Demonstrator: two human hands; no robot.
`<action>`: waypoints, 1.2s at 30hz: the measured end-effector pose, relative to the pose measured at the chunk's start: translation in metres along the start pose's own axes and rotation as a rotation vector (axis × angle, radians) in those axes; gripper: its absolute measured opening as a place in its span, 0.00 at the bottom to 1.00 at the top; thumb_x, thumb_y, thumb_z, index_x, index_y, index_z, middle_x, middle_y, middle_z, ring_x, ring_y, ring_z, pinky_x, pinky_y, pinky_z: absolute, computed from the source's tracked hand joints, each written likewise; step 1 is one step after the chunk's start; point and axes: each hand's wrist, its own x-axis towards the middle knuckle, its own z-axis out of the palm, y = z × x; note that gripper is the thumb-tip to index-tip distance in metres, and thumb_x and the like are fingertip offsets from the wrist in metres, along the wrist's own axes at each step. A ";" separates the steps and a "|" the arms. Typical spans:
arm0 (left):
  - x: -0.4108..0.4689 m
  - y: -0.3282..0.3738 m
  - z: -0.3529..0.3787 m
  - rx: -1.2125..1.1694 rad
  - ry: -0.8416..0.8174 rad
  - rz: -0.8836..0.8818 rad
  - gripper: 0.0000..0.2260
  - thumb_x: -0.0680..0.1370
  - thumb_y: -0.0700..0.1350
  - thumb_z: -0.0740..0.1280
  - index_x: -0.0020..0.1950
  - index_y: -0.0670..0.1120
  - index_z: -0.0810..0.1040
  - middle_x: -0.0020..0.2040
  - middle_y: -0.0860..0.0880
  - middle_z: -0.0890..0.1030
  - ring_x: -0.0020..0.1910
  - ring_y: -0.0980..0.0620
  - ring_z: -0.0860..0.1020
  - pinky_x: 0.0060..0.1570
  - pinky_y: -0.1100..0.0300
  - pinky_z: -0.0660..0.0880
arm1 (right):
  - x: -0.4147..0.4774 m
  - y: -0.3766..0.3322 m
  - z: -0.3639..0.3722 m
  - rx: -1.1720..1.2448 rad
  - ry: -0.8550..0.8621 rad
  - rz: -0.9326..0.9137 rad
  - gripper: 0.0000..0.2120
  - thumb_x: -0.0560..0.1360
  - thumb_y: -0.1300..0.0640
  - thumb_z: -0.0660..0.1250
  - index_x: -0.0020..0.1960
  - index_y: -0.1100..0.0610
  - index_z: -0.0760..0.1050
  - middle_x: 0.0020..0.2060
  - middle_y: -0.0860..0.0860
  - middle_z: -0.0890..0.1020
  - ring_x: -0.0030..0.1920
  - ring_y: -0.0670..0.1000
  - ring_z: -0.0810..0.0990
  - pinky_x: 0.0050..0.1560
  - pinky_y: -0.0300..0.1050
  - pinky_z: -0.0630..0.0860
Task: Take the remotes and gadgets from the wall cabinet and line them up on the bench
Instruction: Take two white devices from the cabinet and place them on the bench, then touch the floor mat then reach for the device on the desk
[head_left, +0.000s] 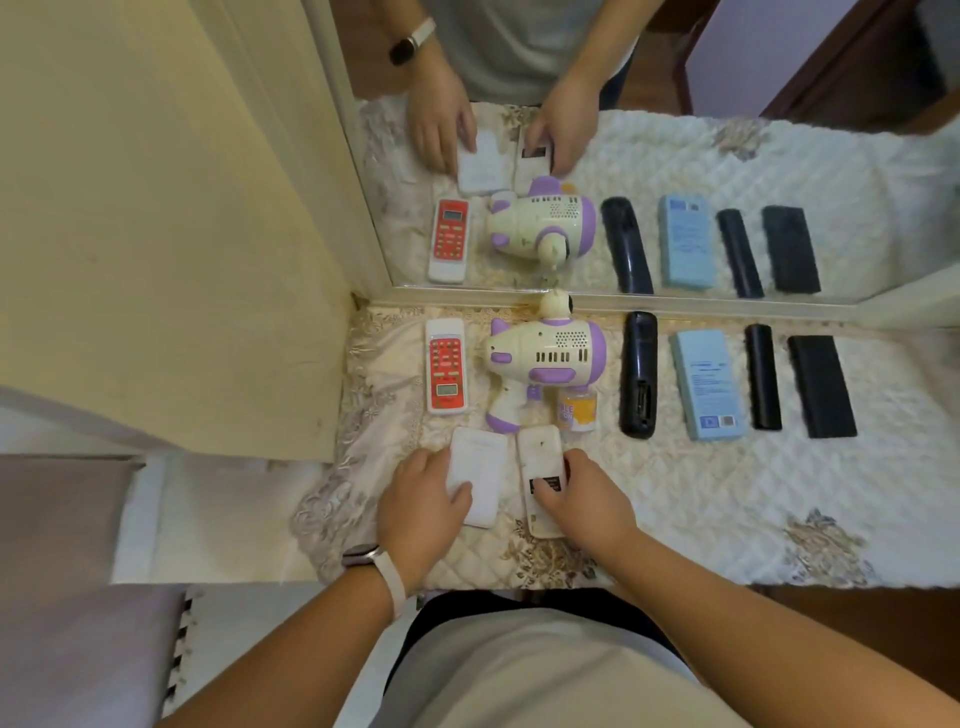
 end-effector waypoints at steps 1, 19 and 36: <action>0.002 -0.001 -0.001 0.036 0.001 0.016 0.18 0.76 0.54 0.63 0.64 0.49 0.74 0.55 0.49 0.75 0.54 0.49 0.72 0.44 0.53 0.74 | -0.001 0.001 -0.001 -0.028 0.015 -0.005 0.16 0.74 0.40 0.64 0.50 0.51 0.68 0.41 0.47 0.77 0.39 0.49 0.76 0.34 0.45 0.71; -0.034 0.058 -0.039 0.209 0.357 0.167 0.21 0.76 0.51 0.63 0.68 0.49 0.72 0.67 0.46 0.75 0.64 0.45 0.72 0.61 0.43 0.71 | -0.007 -0.020 -0.066 -0.335 0.256 -0.876 0.18 0.73 0.45 0.62 0.56 0.55 0.78 0.52 0.52 0.80 0.54 0.56 0.78 0.50 0.52 0.75; -0.223 0.113 -0.077 0.395 0.697 -0.390 0.19 0.77 0.53 0.59 0.65 0.47 0.76 0.65 0.45 0.77 0.65 0.43 0.74 0.66 0.44 0.67 | -0.086 -0.090 -0.099 -0.406 0.061 -1.626 0.23 0.74 0.43 0.58 0.61 0.55 0.78 0.56 0.53 0.81 0.57 0.56 0.77 0.55 0.51 0.73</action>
